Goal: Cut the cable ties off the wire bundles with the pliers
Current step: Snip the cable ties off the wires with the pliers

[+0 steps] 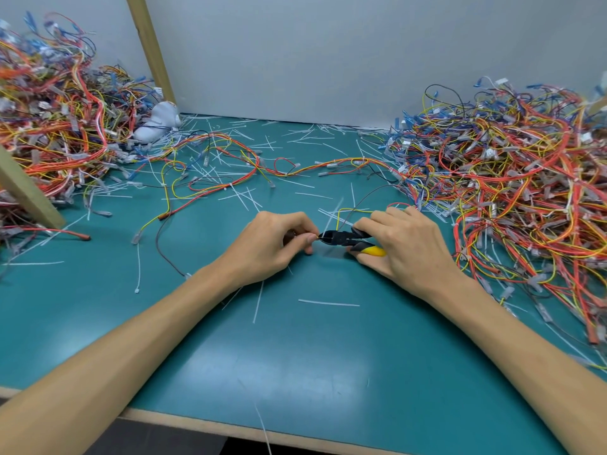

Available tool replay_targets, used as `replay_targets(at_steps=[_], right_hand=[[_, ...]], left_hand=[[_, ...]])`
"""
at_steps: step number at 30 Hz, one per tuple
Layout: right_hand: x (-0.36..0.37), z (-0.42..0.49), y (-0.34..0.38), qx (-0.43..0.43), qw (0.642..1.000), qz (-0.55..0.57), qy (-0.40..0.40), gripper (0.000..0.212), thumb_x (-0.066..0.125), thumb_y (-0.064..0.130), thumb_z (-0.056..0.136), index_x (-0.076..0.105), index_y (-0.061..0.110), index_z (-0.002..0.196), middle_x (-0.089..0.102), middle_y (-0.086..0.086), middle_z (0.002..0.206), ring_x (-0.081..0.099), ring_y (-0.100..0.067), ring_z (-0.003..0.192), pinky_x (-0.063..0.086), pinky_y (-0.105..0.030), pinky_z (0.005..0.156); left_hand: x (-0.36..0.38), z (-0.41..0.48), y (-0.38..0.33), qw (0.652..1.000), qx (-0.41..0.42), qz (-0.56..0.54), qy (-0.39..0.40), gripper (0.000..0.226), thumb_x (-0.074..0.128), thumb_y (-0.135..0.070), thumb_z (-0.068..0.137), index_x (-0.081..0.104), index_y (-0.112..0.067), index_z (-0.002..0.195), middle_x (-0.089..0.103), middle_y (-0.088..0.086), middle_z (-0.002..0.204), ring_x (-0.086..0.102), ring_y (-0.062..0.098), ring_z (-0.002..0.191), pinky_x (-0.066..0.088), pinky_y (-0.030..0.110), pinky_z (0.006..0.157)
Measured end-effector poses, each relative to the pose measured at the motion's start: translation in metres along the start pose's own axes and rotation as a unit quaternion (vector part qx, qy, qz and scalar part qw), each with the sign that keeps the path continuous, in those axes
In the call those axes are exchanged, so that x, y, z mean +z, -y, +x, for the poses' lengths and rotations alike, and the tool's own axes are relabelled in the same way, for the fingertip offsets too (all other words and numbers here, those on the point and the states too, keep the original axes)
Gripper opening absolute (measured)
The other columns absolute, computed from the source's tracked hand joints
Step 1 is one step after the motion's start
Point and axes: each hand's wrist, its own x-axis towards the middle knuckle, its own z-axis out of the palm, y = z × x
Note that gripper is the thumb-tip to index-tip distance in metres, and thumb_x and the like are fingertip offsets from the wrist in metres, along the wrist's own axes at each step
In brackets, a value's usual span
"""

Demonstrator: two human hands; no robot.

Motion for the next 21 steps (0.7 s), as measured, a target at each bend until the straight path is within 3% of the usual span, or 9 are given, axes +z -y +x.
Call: replay_targets(at_steps=[5, 8, 12, 16, 21], right_hand=[[0.0013, -0.0009, -0.0018, -0.002, 1.000, -0.001, -0.004, 0.029, 0.075, 0.037, 0.078, 0.068, 0.017, 0.097, 0.063, -0.001, 0.080, 0.060, -0.028, 0.078, 0.042, -0.038, 0.071], [0.0024, -0.0013, -0.0027, 0.001, 1.000, 0.005, -0.004, 0.033, 0.076, 0.040, 0.078, 0.069, 0.018, 0.102, 0.064, -0.001, 0.081, 0.061, -0.028, 0.079, 0.045, -0.037, 0.069], [0.0050, -0.0008, -0.0021, 0.001, 1.000, 0.001, -0.001, 0.039, 0.073, 0.042, 0.082, 0.067, 0.022, 0.115, 0.064, 0.000, 0.086, 0.059, -0.029, 0.083, 0.047, -0.039, 0.070], [0.0075, -0.0002, -0.0016, -0.005, 1.000, -0.013, -0.005, 0.047, 0.072, 0.041, 0.082, 0.063, 0.021, 0.123, 0.061, -0.003, 0.091, 0.055, -0.029, 0.088, 0.044, -0.041, 0.076], [0.0060, 0.0001, -0.0009, -0.015, 1.000, -0.006, -0.009, 0.042, 0.077, 0.035, 0.077, 0.067, 0.018, 0.113, 0.062, -0.002, 0.086, 0.056, -0.029, 0.083, 0.044, -0.039, 0.073]], left_hand=[[-0.0027, 0.0009, -0.0031, 1.000, 0.002, -0.007, -0.006, 0.006, 0.065, -0.017, 0.091, 0.070, -0.015, 0.094, 0.066, -0.016, 0.071, 0.050, 0.009, 0.053, 0.035, 0.008, 0.055], [-0.0059, 0.0011, -0.0034, 1.000, 0.005, 0.013, -0.003, 0.005, 0.068, -0.018, 0.090, 0.072, -0.016, 0.089, 0.059, -0.026, 0.061, 0.047, 0.009, 0.052, 0.033, 0.009, 0.055], [-0.0066, 0.0003, -0.0053, 1.000, 0.007, 0.009, 0.006, 0.006, 0.067, -0.015, 0.090, 0.072, -0.013, 0.087, 0.056, -0.035, 0.063, 0.047, 0.002, 0.051, 0.031, 0.007, 0.053], [-0.0060, -0.0006, -0.0053, 1.000, -0.009, -0.014, -0.005, 0.008, 0.066, -0.015, 0.091, 0.073, -0.013, 0.087, 0.056, -0.022, 0.054, 0.043, 0.005, 0.047, 0.029, 0.009, 0.051], [-0.0055, -0.0012, -0.0037, 0.999, -0.017, -0.027, -0.002, 0.009, 0.066, -0.016, 0.090, 0.073, -0.017, 0.085, 0.055, -0.021, 0.053, 0.039, 0.006, 0.046, 0.028, 0.010, 0.050]])
